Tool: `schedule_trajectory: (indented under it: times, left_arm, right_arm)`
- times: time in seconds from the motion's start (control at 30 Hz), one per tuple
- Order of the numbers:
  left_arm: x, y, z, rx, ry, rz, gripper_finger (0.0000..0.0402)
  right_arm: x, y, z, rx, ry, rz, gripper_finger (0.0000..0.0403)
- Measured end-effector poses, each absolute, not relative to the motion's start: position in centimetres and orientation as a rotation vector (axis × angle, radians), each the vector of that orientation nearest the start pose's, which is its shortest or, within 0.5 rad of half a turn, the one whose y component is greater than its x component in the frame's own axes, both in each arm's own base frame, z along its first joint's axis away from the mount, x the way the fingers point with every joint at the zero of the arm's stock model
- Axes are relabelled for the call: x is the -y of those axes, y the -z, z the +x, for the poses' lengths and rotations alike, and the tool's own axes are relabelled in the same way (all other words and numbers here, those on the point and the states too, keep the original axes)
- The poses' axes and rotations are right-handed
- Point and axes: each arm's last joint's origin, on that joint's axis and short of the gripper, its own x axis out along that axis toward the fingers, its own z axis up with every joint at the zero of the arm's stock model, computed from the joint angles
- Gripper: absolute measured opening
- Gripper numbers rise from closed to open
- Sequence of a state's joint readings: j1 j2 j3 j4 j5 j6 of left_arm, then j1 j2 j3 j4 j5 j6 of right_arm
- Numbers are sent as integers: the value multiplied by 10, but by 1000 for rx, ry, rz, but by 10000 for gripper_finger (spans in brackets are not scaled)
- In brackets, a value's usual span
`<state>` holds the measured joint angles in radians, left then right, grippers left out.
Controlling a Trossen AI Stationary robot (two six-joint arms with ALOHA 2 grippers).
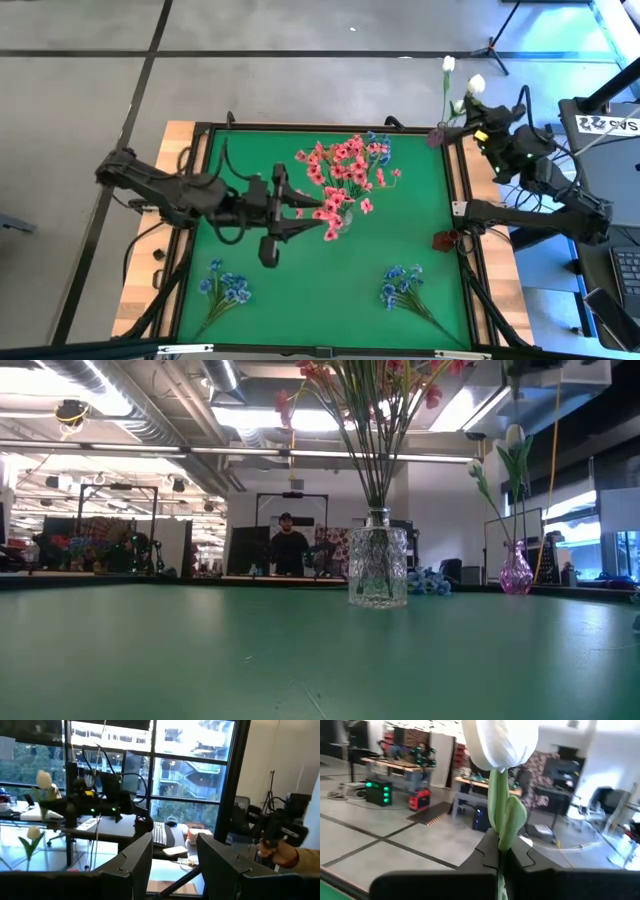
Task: Sort flowers into vase by color
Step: Put the white flower into the purple vase
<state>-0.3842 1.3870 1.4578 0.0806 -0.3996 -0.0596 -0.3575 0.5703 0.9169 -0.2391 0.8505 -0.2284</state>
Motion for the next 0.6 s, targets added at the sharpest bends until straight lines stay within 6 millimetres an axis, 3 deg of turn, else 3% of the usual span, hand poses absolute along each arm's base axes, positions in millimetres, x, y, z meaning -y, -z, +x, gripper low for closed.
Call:
schedule_trajectory:
  times: [0.23,0.47,0.6]
  left_arm:
    - [100,-459,268,84,-9,-72,150]
    - [91,-461,254,21,-29,-40,150]
    - [85,-465,244,19,-38,-49,150]
  right_arm:
    - [59,-360,69,-31,1340,-101,1]
    - [71,-326,64,132,1516,-105,1]
    - [80,-319,62,194,1595,-152,1]
